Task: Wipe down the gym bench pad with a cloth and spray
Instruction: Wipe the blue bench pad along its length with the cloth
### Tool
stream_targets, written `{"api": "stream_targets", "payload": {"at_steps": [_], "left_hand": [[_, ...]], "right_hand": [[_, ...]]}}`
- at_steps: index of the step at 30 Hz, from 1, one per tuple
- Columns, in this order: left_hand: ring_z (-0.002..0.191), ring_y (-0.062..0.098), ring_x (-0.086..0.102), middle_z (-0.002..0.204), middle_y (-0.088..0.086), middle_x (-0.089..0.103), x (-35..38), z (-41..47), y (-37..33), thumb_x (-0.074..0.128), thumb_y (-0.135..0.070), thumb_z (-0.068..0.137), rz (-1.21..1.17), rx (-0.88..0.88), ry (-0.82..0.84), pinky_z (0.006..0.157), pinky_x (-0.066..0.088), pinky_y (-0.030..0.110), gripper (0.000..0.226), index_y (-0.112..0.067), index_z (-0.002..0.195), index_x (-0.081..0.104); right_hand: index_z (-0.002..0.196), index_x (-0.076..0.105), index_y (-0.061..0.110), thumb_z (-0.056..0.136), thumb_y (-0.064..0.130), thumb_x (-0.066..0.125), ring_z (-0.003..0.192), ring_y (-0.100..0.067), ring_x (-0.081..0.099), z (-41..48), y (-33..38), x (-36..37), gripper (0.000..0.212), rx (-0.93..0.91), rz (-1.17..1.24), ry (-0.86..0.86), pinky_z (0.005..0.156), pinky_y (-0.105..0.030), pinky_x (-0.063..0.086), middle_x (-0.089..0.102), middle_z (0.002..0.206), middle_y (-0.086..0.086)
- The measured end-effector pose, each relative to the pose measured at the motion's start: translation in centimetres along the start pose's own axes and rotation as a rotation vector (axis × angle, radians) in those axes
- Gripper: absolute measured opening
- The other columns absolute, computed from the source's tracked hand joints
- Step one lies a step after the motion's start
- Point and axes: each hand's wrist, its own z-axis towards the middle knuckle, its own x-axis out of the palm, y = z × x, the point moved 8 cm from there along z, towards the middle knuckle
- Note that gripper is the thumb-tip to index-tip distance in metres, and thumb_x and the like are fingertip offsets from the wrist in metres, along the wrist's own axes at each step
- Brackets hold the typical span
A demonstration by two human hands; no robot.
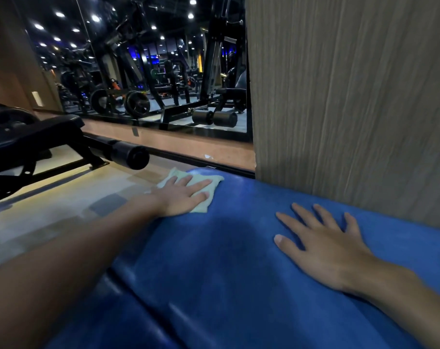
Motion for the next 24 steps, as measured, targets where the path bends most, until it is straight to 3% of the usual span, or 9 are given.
{"api": "stream_targets", "payload": {"at_steps": [3, 7, 10, 12, 14, 19, 24], "left_hand": [[0.152, 0.033, 0.0, 0.167, -0.004, 0.003, -0.6, 2.3, -2.3, 0.009, -0.08, 0.089, 0.036, -0.051, 0.02, 0.117, 0.002, 0.063, 0.056, -0.07, 0.143, -0.001], [0.152, 0.032, 0.0, 0.167, -0.008, 0.002, -1.0, 2.6, -4.2, 0.008, -0.079, 0.087, 0.055, -0.065, 0.031, 0.114, 0.005, 0.069, 0.055, -0.072, 0.14, -0.003], [0.152, 0.032, 0.0, 0.167, -0.008, 0.003, -0.7, 2.1, -5.2, 0.005, -0.082, 0.079, 0.062, -0.04, 0.034, 0.115, 0.004, 0.067, 0.059, -0.075, 0.137, -0.003], [0.153, 0.031, -0.002, 0.167, -0.009, 0.002, -0.4, 1.5, -6.6, 0.007, -0.079, 0.085, 0.079, -0.006, 0.034, 0.115, 0.003, 0.067, 0.055, -0.073, 0.139, -0.002], [0.153, 0.029, -0.004, 0.167, -0.009, 0.001, -0.3, 0.8, -8.1, 0.01, -0.076, 0.091, 0.086, 0.013, 0.036, 0.115, 0.002, 0.066, 0.051, -0.071, 0.141, -0.001], [0.153, 0.028, -0.005, 0.167, -0.009, 0.001, 0.2, -0.8, -11.4, 0.009, -0.073, 0.094, 0.113, 0.053, 0.037, 0.116, 0.001, 0.061, 0.049, -0.071, 0.141, -0.003], [0.153, 0.027, -0.004, 0.167, -0.01, 0.0, 0.8, -2.2, -15.2, 0.011, -0.07, 0.095, 0.128, 0.073, 0.052, 0.119, -0.001, 0.058, 0.048, -0.071, 0.141, -0.003]], "right_hand": [[0.151, -0.005, 0.05, 0.087, 0.073, 0.002, 0.15, -0.019, -0.018, 0.2, 0.0, 0.5, 0.069, -0.011, 0.005, -0.012, 0.116, -0.06, -0.011, -0.014, 0.163, 0.015], [0.152, -0.003, 0.049, 0.088, 0.073, 0.004, 0.15, -0.02, -0.018, 0.2, -0.1, 0.4, 0.069, -0.027, 0.013, -0.032, 0.115, -0.061, -0.011, -0.012, 0.164, 0.014], [0.153, 0.011, 0.048, 0.092, 0.071, 0.013, 0.151, -0.018, -0.011, 0.1, -0.1, 0.0, 0.065, -0.057, 0.107, -0.058, 0.116, -0.059, -0.012, -0.003, 0.165, 0.015], [0.15, 0.029, 0.045, 0.094, 0.066, 0.024, 0.151, -0.01, 0.001, -0.2, -0.8, -1.1, 0.06, -0.067, 0.259, -0.106, 0.119, -0.053, -0.008, 0.011, 0.164, 0.016], [0.147, 0.035, 0.044, 0.092, 0.065, 0.027, 0.148, -0.002, 0.01, -1.1, -2.6, -2.3, 0.06, -0.042, 0.326, -0.148, 0.121, -0.047, -0.003, 0.019, 0.161, 0.018], [0.152, 0.011, 0.05, 0.091, 0.072, 0.018, 0.152, -0.014, -0.004, -5.3, -10.0, -1.9, 0.065, 0.178, 0.046, -0.013, 0.119, -0.055, -0.004, 0.002, 0.164, 0.017], [0.15, 0.0, 0.055, 0.089, 0.076, 0.007, 0.151, -0.022, -0.013, -6.6, -11.5, -0.2, 0.066, 0.216, 0.053, 0.015, 0.116, -0.062, -0.008, -0.011, 0.165, 0.011]]}}
